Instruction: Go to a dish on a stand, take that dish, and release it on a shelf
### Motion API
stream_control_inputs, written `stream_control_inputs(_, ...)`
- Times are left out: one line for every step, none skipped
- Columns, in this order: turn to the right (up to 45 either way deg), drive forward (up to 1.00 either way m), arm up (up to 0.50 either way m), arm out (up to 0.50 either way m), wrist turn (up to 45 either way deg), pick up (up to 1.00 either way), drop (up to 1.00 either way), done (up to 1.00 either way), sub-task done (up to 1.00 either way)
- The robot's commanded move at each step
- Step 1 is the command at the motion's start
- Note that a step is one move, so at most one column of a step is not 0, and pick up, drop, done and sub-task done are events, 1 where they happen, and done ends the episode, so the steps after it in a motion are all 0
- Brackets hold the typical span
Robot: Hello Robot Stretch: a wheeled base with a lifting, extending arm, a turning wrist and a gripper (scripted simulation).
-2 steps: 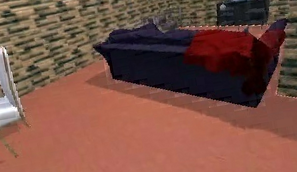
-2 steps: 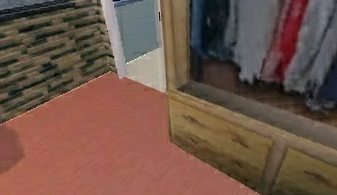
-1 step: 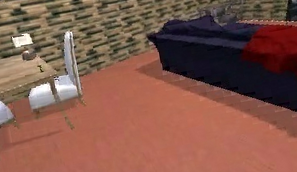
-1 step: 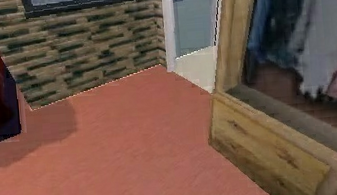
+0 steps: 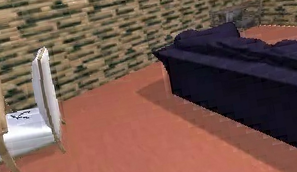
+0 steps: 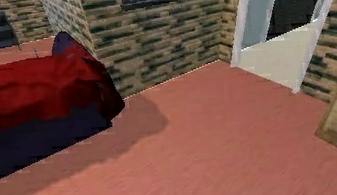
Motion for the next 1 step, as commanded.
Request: stream_control_inputs(-3.0, 0.0, 0.0, 0.0, 0.0, 0.0, 0.0, 0.0, 0.0)
